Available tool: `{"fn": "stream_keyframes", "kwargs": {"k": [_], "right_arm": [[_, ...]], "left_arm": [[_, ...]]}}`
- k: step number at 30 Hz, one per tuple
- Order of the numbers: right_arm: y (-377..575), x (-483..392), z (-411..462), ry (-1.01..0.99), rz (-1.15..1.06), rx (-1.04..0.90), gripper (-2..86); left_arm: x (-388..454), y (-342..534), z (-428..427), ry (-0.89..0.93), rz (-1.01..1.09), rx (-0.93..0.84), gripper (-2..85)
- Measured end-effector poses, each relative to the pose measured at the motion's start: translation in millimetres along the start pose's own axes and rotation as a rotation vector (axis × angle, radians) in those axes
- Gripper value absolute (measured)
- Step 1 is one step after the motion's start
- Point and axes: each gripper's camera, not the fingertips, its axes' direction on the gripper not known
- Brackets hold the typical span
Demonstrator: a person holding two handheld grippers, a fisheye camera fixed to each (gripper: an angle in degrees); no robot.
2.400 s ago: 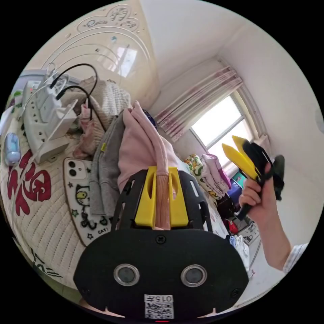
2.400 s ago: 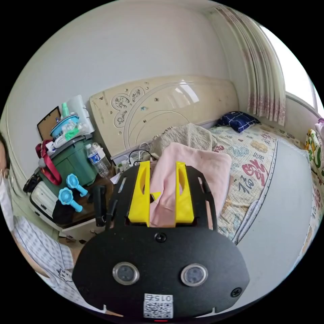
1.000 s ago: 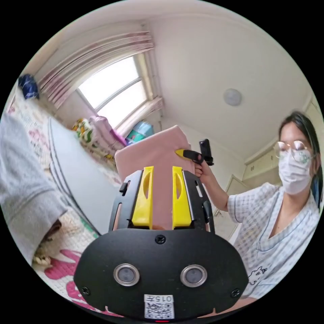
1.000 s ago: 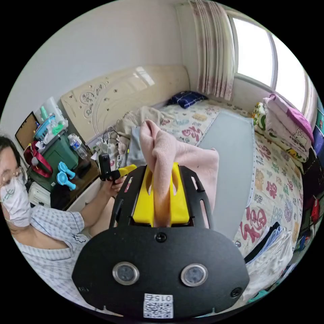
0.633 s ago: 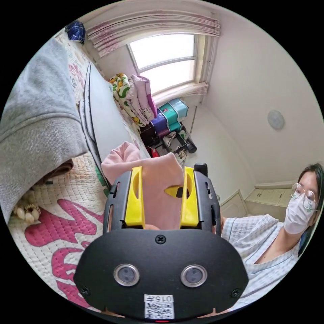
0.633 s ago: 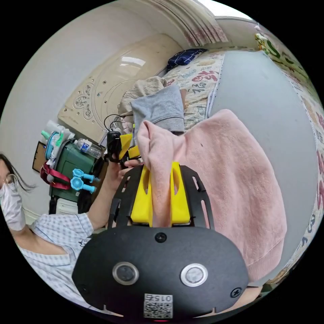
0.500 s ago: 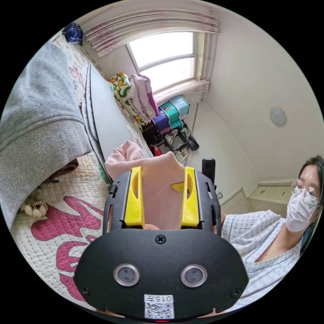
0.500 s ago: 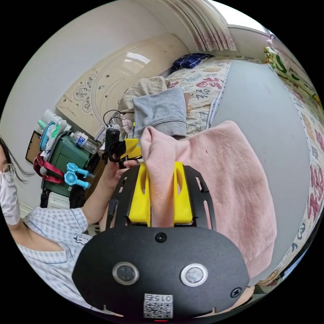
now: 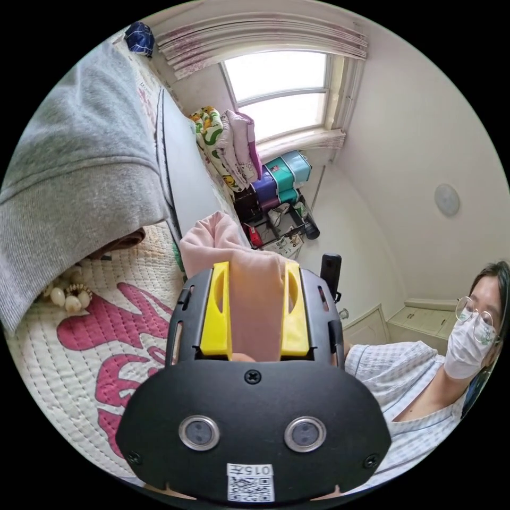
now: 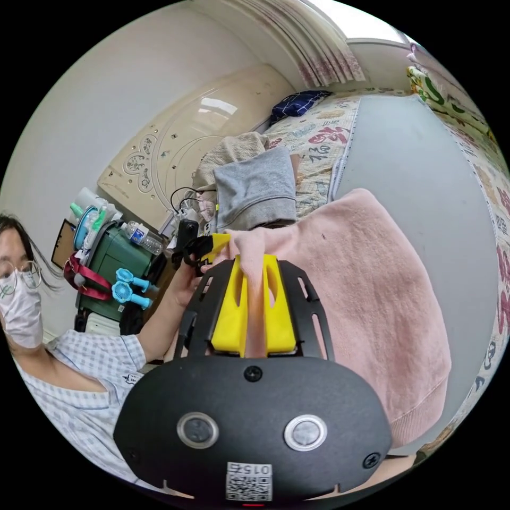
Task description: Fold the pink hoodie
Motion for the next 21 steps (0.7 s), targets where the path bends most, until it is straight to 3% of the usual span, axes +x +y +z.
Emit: {"fn": "stream_keyframes", "kwargs": {"k": [4, 9, 14, 21], "right_arm": [[2, 6, -42, 0.006, 0.074, 0.094, 4.9], [11, 3, -129, 0.049, 0.095, 0.277, 4.7], [36, -15, -257, 0.212, 0.079, 0.436, 4.6], [56, 0, -380, 0.262, 0.159, 0.529, 4.4]], "left_arm": [[-18, 11, -3, -0.048, -0.083, 0.023, 9.0], [8, 10, -14, -0.131, 0.023, 0.038, 6.6], [25, 23, -56, -0.011, 0.061, 0.2, 5.3], [62, 27, -99, 0.011, 0.215, 0.355, 1.9]]}}
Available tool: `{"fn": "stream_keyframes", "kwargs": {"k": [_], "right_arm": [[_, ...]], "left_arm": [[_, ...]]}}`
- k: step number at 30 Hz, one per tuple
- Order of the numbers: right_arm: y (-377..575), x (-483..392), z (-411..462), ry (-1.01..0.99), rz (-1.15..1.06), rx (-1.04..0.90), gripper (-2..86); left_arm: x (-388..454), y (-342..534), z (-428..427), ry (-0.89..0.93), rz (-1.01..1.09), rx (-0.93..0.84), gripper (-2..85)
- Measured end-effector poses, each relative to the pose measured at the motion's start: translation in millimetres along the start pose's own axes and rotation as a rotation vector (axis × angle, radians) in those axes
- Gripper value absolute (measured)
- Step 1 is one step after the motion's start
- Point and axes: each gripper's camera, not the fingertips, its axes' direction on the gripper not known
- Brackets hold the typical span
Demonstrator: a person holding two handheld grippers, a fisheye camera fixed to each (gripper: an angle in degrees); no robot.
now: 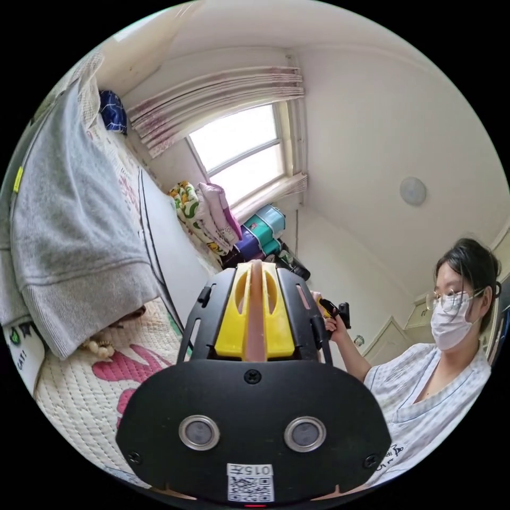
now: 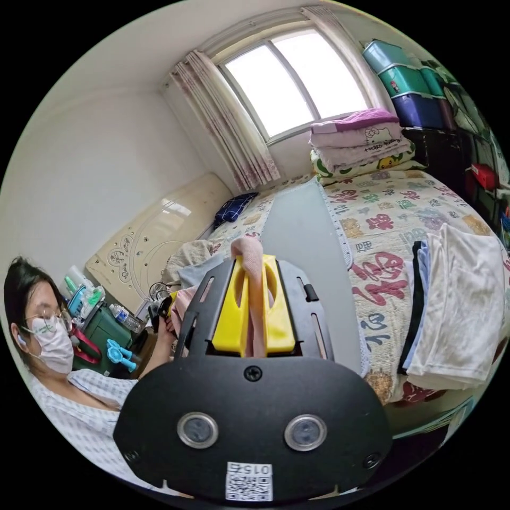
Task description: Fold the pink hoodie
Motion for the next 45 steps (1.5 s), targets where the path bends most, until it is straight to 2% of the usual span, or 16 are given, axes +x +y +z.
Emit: {"fn": "stream_keyframes", "kwargs": {"k": [4, 7, 13, 15, 20, 25, 28, 30, 32, 34, 39, 41, 45], "right_arm": [[-48, 40, -12, 0.004, 0.093, -0.023, 4.3], [-85, 87, 11, 0.139, 0.181, -0.05, 4.8], [-113, 182, 76, 0.407, 0.322, -0.164, 4.4], [-104, 183, 76, 0.375, 0.272, -0.206, 4.7], [-35, 172, 52, 0.331, 0.104, -0.382, 9.6], [6, 208, -1, 0.266, 0.278, -0.361, 12.0], [14, 232, -22, 0.3, 0.37, -0.37, 13.4], [16, 246, -28, 0.276, 0.413, -0.39, 13.5], [19, 261, -30, 0.196, 0.469, -0.411, 12.2], [19, 267, -29, 0.117, 0.494, -0.421, 10.1], [13, 272, -38, 0.06, 0.513, -0.412, 5.5], [9, 274, -53, 0.034, 0.528, -0.382, 3.1], [1, 270, -91, 0.032, 0.508, -0.335, 1.8]], "left_arm": [[-7, -19, 8, -0.017, -0.013, 0.016, 1.4], [-24, -34, 31, -0.065, -0.067, 0.024, 1.6], [-50, -36, 64, -0.29, -0.167, 0.072, 3.0], [-51, -36, 61, -0.283, -0.173, 0.067, 4.0], [-14, -38, 62, -0.383, -0.036, -0.144, 7.8], [32, -11, 37, -0.406, -0.025, -0.201, 9.4], [63, 12, 20, -0.44, -0.039, -0.231, 11.5], [78, 40, 3, -0.523, -0.07, -0.23, 13.3], [85, 91, -20, -0.691, -0.158, -0.201, 17.1], [80, 126, -28, -0.767, -0.234, -0.244, 17.7], [69, 166, -14, -0.613, -0.356, -0.329, 15.1], [67, 168, 11, -0.554, -0.329, -0.411, 6.4], [81, 148, 17, -0.559, -0.25, -0.434, 3.4]]}}
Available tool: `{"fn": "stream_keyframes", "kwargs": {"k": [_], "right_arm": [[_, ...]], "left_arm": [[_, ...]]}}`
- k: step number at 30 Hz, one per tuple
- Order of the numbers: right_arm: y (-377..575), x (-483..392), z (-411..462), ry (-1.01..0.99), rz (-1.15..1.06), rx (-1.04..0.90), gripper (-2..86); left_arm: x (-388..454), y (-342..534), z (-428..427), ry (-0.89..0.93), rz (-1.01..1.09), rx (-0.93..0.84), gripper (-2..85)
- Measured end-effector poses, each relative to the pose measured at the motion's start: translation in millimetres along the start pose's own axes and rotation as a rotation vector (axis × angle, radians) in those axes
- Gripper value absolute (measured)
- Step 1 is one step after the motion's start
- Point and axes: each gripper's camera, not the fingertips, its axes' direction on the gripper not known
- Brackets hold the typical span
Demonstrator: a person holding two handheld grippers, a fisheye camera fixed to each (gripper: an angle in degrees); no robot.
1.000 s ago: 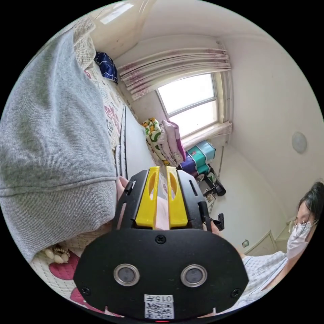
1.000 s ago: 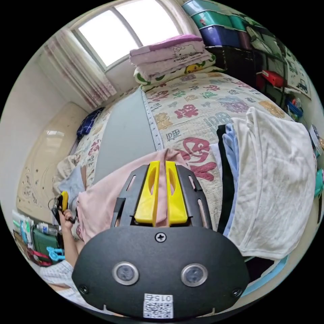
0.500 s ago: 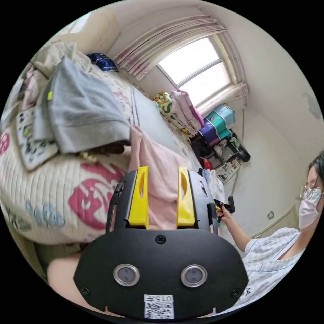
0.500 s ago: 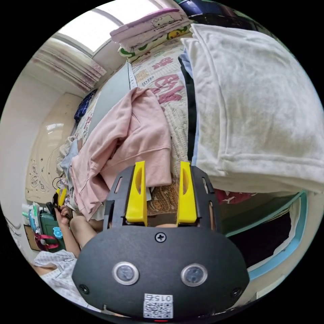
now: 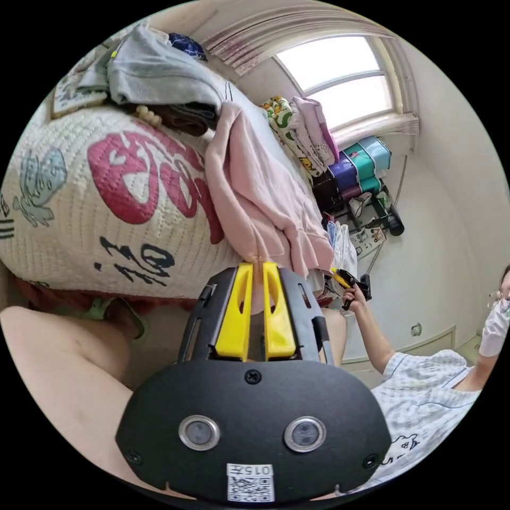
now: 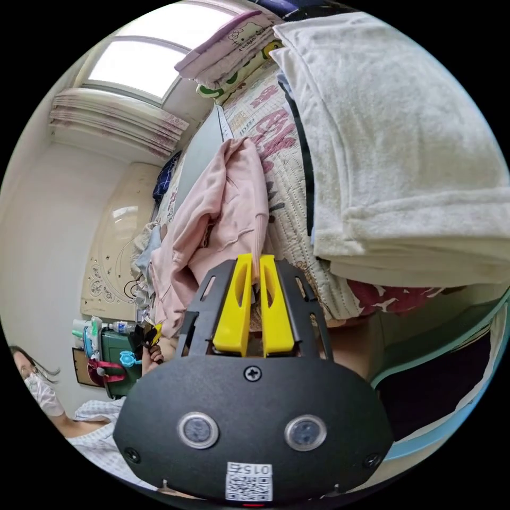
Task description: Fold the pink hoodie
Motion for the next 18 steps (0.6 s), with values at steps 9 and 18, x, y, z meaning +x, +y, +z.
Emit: {"fn": "stream_keyframes", "kwargs": {"k": [9, 18], "right_arm": [[49, -16, -56, 0.106, -0.14, -0.085, 1.3], [55, -15, -55, 0.087, -0.128, -0.106, 3.0]], "left_arm": [[26, -29, -54, -0.148, 0.097, -0.04, 2.2], [43, -52, -88, -0.244, 0.041, 0.154, 5.2]]}}
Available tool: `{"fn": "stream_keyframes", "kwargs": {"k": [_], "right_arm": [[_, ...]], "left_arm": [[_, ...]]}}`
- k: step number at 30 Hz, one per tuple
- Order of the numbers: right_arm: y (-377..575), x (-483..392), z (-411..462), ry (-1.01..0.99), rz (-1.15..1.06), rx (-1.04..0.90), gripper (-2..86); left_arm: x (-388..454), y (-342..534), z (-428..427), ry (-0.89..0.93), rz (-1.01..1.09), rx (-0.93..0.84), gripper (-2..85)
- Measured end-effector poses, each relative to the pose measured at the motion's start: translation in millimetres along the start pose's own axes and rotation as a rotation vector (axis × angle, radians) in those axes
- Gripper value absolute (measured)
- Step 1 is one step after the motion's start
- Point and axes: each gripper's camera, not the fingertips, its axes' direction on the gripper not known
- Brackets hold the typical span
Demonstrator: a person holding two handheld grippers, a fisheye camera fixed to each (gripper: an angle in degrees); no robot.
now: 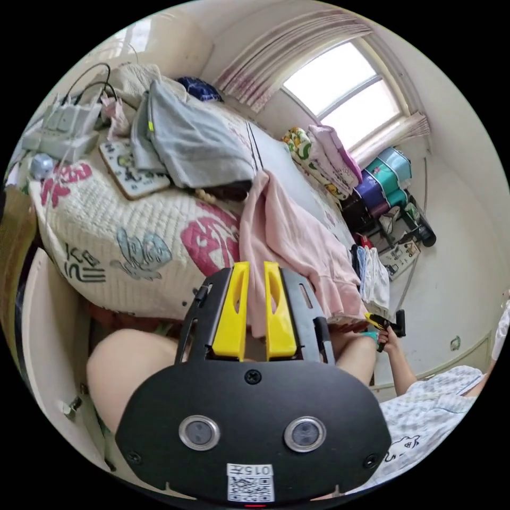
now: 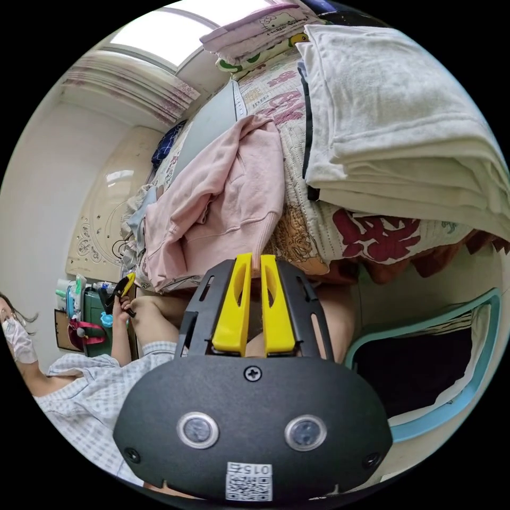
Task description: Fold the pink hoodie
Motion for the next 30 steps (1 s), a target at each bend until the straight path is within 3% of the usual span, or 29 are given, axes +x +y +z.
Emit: {"fn": "stream_keyframes", "kwargs": {"k": [3, 9, 17, 21, 23, 30], "right_arm": [[-3, 7, 3, -0.041, 0.055, 0.001, 3.1], [-15, -8, 13, 0.029, 0.07, -0.028, 3.1], [-33, -23, 37, 0.16, 0.07, -0.132, 2.6], [-40, -27, 42, 0.151, 0.066, -0.146, 2.3], [-46, -26, 45, 0.108, 0.072, -0.15, 2.1], [-58, -33, 59, 0.126, 0.047, -0.199, 1.8]], "left_arm": [[15, -52, -10, -0.035, 0.057, 0.085, 4.8], [91, -209, 51, -0.067, 0.233, 0.074, -0.4], [161, -377, 248, -0.288, 0.315, -0.256, -0.8], [160, -406, 321, -0.287, 0.285, -0.443, -0.8], [157, -405, 357, -0.448, 0.326, -0.569, -0.9], [181, -406, 368, -0.545, 0.489, -0.738, -1.0]]}}
